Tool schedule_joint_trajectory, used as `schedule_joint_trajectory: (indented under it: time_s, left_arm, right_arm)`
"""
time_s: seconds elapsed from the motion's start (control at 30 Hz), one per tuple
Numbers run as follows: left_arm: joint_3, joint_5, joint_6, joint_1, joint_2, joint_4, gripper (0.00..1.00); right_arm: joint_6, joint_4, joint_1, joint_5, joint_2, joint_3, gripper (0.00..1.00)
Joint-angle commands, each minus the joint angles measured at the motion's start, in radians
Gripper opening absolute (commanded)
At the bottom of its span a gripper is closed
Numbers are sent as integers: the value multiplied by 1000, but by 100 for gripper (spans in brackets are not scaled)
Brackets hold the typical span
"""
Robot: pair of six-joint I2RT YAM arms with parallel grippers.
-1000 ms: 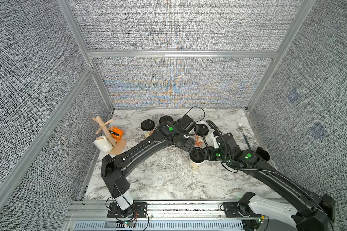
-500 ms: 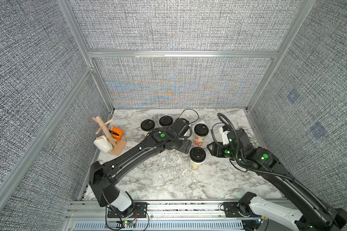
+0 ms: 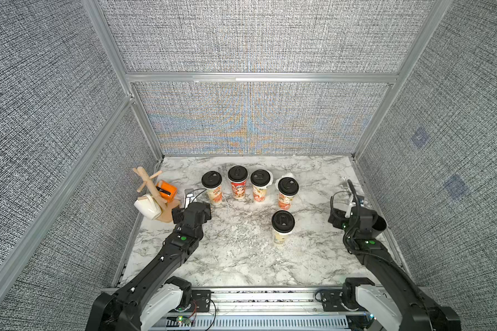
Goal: Put the leak-proof paper on the milk tea cups
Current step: Reset both arms
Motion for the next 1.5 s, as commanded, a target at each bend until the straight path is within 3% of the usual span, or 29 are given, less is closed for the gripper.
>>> schedule_joint_trajectory:
  time_s: [0.0, 0.1, 0.2, 0.37, 0.43, 0.5, 0.57, 0.6, 0.7, 0.77, 0.87, 0.93, 1.0, 1.07, 1.1, 1.17, 1.27, 1.33, 1.4, 1.47]
  left_arm:
    - [-37, -64, 80, 69, 77, 260, 100]
    - [-102, -29, 139, 106, 196, 500, 100]
    - [-95, 48, 152, 149, 248, 576, 100]
    - [-13, 137, 71, 255, 275, 426, 100]
    - [-41, 151, 66, 275, 251, 448, 100]
    - [-86, 169, 68, 280, 212, 492, 100]
    - [-100, 180, 74, 280, 160, 451, 100]
    - [-98, 174, 68, 280, 127, 400, 100]
    - [-134, 148, 93, 283, 88, 432, 100]
    - [-145, 140, 102, 296, 107, 484, 100]
    - [-138, 256, 147, 327, 200, 592, 100]
    - [-44, 272, 124, 330, 240, 452, 100]
    - [-9, 324, 148, 336, 272, 427, 97]
    - [-9, 358, 143, 348, 266, 422, 95]
    - [-23, 374, 142, 354, 252, 433, 95]
    - [-72, 388, 140, 362, 214, 488, 95]
    - [-168, 387, 132, 362, 138, 586, 95]
    - [-195, 371, 84, 362, 86, 570, 96]
    - [-210, 402, 51, 363, 67, 569, 97]
    - [-238, 424, 11, 362, 106, 669, 97]
  right_arm:
    - [-74, 385, -9, -34, 28, -53, 87]
    - [-152, 612, -3, -48, 29, -124, 87]
    - [-225, 786, -5, -58, 35, -183, 87]
    - [-263, 999, -23, -26, 78, -247, 88]
    - [-268, 1099, -31, -60, 129, -258, 88]
    - [-235, 1037, -30, -76, 129, -226, 88]
    - [-192, 774, -29, -86, 51, -162, 87]
    - [-179, 742, -26, -84, 21, -174, 87]
    - [-183, 907, -22, -75, -60, -297, 87]
    - [-185, 1063, -31, -57, -8, -336, 89]
    - [-177, 1297, -34, -96, 187, -324, 88]
    - [-191, 1372, -34, -148, 354, -272, 88]
    - [-195, 1499, -38, -210, 494, -238, 88]
    - [-192, 1251, -54, -207, 384, -196, 88]
    - [-185, 1234, -57, -213, 387, -192, 88]
    - [-178, 1396, -61, -252, 473, -202, 89]
    - [-186, 1104, -71, -253, 419, -96, 89]
    - [-223, 1144, -42, -265, 457, -81, 90]
    - [-229, 1058, -41, -260, 434, -62, 90]
    - [-229, 1064, -41, -259, 433, -62, 90]
